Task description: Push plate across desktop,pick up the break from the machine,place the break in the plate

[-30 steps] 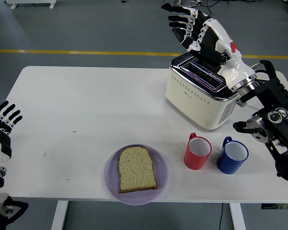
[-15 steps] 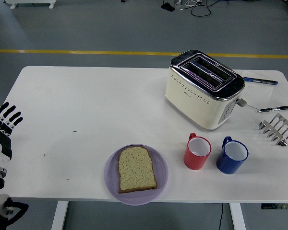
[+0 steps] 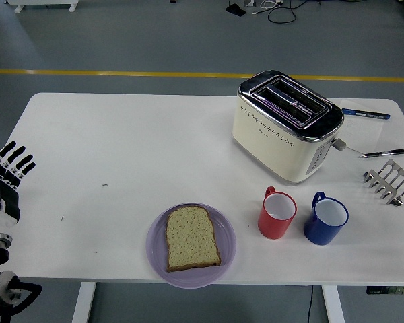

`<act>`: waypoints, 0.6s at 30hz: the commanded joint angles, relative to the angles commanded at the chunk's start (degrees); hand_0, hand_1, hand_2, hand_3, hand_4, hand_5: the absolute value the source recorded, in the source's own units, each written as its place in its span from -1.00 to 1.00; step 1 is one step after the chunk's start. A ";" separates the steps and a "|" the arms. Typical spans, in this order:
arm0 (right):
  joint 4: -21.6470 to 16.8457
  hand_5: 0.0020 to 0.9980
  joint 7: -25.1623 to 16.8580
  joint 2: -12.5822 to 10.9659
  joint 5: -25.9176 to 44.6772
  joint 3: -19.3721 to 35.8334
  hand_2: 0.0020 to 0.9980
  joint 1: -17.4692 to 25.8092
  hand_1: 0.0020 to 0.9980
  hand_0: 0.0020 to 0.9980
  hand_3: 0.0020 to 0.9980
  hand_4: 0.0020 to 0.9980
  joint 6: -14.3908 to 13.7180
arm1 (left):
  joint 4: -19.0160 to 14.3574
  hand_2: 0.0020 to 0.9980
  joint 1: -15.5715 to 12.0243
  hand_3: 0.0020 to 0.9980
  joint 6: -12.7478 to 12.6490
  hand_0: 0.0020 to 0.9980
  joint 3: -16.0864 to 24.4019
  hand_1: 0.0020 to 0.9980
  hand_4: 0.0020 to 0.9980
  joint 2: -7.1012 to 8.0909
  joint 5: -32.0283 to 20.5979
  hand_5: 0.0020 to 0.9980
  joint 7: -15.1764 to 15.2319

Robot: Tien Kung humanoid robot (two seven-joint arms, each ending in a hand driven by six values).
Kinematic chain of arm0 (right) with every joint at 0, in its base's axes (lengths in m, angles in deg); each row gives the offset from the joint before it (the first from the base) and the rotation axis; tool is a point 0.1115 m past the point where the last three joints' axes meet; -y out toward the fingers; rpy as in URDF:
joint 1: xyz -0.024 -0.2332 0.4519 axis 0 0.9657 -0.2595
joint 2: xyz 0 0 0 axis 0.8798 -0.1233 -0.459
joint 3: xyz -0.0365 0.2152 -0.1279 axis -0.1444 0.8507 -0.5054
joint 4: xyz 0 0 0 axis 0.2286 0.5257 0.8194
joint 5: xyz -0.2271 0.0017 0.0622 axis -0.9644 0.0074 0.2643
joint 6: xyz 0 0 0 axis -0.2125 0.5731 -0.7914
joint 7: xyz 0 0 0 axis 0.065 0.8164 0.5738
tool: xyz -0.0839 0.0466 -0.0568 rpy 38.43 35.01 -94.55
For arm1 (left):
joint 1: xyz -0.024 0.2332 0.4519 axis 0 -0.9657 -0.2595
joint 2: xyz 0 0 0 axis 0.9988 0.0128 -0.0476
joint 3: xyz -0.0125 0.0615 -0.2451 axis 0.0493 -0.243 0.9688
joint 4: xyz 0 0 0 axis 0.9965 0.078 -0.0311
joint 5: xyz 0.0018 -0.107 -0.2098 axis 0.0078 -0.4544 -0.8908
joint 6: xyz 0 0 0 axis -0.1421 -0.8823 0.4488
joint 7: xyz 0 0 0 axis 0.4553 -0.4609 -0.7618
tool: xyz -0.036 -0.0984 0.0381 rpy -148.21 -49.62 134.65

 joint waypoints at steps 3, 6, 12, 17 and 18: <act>0.61 0.06 0.82 -0.22 0.01 0.02 0.50 1.06 0.46 0.53 0.52 0.06 0.84 | 0.00 0.54 -0.20 0.55 0.00 0.38 0.16 0.42 -0.05 0.04 -0.01 1.00 -0.04; 0.99 0.06 1.79 -0.70 -0.32 0.13 0.50 1.40 0.46 0.53 0.52 0.06 1.72 | 0.00 0.54 -0.19 0.55 0.03 0.38 0.20 0.42 -0.05 0.00 0.00 1.00 -0.15; 1.99 0.08 6.49 -1.37 -1.70 0.45 0.49 2.14 0.46 0.53 0.51 0.05 5.14 | 0.00 0.55 -0.14 0.55 0.06 0.38 0.12 0.43 -0.05 -0.25 0.03 1.00 -0.33; 2.84 0.10 8.18 -1.31 -1.55 1.04 0.48 2.52 0.46 0.52 0.48 0.04 8.10 | 0.04 0.54 -0.67 0.55 0.06 0.38 0.21 0.43 -0.04 -0.18 0.09 1.00 -0.36; 3.01 0.10 8.23 -1.25 -1.55 1.05 0.48 2.50 0.46 0.52 0.48 0.04 8.48 | 0.04 0.54 -0.71 0.55 0.08 0.38 0.27 0.43 -0.04 -0.16 0.11 1.00 -0.38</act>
